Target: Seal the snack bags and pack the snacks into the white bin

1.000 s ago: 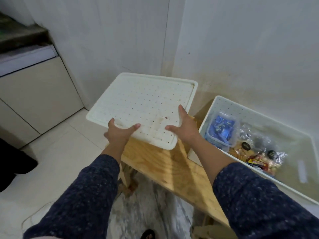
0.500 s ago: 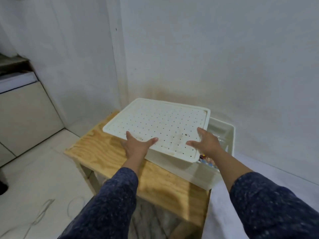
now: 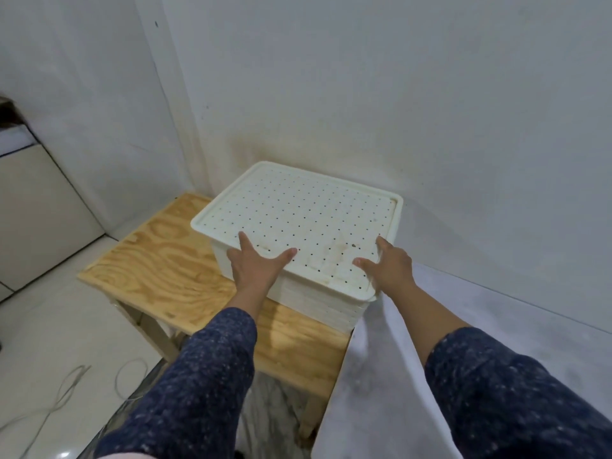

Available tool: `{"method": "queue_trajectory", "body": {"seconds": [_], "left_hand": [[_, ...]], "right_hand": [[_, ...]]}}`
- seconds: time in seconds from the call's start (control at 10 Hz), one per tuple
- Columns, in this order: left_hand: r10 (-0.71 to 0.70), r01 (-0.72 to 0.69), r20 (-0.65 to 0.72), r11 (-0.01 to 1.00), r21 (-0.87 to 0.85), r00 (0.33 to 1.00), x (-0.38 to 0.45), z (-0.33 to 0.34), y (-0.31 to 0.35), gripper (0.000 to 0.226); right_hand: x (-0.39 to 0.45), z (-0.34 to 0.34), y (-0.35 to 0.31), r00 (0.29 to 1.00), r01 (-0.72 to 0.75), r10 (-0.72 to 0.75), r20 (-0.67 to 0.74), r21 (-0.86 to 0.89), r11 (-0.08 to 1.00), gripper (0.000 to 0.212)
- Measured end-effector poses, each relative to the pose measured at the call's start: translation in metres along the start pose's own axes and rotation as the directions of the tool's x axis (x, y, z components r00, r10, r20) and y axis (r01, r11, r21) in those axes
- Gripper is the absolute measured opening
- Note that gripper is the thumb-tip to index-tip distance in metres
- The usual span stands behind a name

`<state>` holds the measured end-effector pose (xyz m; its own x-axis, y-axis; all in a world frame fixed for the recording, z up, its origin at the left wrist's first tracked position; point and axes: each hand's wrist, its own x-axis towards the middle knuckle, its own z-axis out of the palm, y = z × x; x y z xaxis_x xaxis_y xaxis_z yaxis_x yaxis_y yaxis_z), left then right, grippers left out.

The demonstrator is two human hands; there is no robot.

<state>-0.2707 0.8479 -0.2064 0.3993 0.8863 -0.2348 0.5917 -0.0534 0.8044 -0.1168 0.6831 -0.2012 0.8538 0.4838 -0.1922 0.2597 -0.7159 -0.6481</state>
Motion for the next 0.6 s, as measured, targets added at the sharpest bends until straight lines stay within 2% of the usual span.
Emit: {"method": "queue_trajectory", "body": {"seconds": [0.2, 0.3, 0.4, 0.5, 0.6], "left_hand": [[-0.03, 0.027, 0.042, 0.997, 0.071, 0.999, 0.003, 0.013, 0.003, 0.121], [-0.03, 0.026, 0.068, 0.998, 0.057, 0.997, 0.007, 0.014, 0.002, 0.118], [-0.033, 0.033, 0.11, 0.999, 0.0, 0.993, 0.008, 0.016, -0.005, 0.112], [0.015, -0.008, 0.058, 0.993, -0.114, 0.998, 0.006, 0.017, -0.004, 0.099], [0.108, -0.133, -0.128, 0.971, -0.199, 0.986, -0.01, 0.022, -0.024, 0.08]], "right_hand": [[0.002, -0.002, 0.015, 1.0, -0.004, 0.006, 0.022, -0.109, 0.994, 0.078], [0.003, 0.002, 0.019, 1.0, -0.001, 0.002, 0.007, -0.245, 0.97, 0.068], [0.008, 0.003, 0.023, 0.993, 0.016, 0.006, 0.115, -0.187, 0.982, 0.075], [0.012, -0.002, 0.023, 0.99, 0.008, -0.007, 0.14, -0.01, 1.0, 0.079], [-0.003, 0.007, 0.039, 0.996, 0.088, -0.089, -0.001, 0.159, 0.983, 0.071]]}}
